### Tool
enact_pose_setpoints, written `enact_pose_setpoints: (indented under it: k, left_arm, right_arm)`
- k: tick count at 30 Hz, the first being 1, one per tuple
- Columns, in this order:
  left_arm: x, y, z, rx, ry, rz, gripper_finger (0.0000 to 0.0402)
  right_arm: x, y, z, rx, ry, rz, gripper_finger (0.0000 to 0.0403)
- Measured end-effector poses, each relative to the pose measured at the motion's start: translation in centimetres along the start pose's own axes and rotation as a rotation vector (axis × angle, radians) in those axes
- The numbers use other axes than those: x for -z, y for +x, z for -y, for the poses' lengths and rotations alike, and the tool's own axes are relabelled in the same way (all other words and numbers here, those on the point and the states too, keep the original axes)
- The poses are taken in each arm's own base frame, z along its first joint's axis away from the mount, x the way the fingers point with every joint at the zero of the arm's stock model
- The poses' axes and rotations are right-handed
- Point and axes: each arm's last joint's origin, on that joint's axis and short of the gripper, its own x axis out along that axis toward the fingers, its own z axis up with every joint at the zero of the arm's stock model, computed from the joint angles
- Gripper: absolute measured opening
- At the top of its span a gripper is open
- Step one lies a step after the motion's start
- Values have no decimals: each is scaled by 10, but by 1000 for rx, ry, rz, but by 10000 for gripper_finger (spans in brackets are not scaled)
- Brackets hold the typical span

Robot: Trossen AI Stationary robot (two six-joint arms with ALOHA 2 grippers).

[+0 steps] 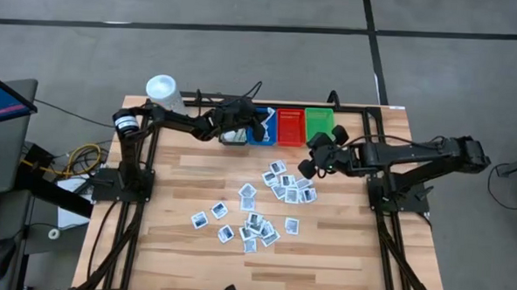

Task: Pick & Place First Aid Supplies
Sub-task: Put the orange ointment pack in the blue bin, then put the gray towelette pack in the red bin

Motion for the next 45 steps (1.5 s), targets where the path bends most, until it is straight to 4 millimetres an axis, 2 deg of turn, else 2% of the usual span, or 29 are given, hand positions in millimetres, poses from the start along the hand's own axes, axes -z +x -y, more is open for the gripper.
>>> enact_pose_setpoints:
  k: [12, 16, 25, 29, 34, 40, 45]
  left_arm:
    - [2, 1, -5, -13, -23, -7, 124]
    - [-1, -1, -2, 2, -25, -8, 139]
    - [-42, -34, 22, 109, 122, 10, 128]
    - [-55, -52, 33, 243, 153, -30, 122]
    - [-56, -76, 60, 381, 161, -145, 113]
    - [-46, -105, 114, 539, 188, -269, 102]
    - [-31, -125, 155, 641, 136, -372, 97]
  right_arm:
    - [0, 8, 12, 59, -12, -40, 1]
    - [-1, 10, 14, 65, -39, -42, 1]
    - [0, 11, 12, 33, -56, -49, 1]
    - [16, 16, 3, -104, -63, -83, 1]
    - [40, 21, -12, -257, 4, -95, 1]
    - [57, 13, -33, -431, 38, -77, 1]
    - [75, 19, -55, -549, 74, -138, 1]
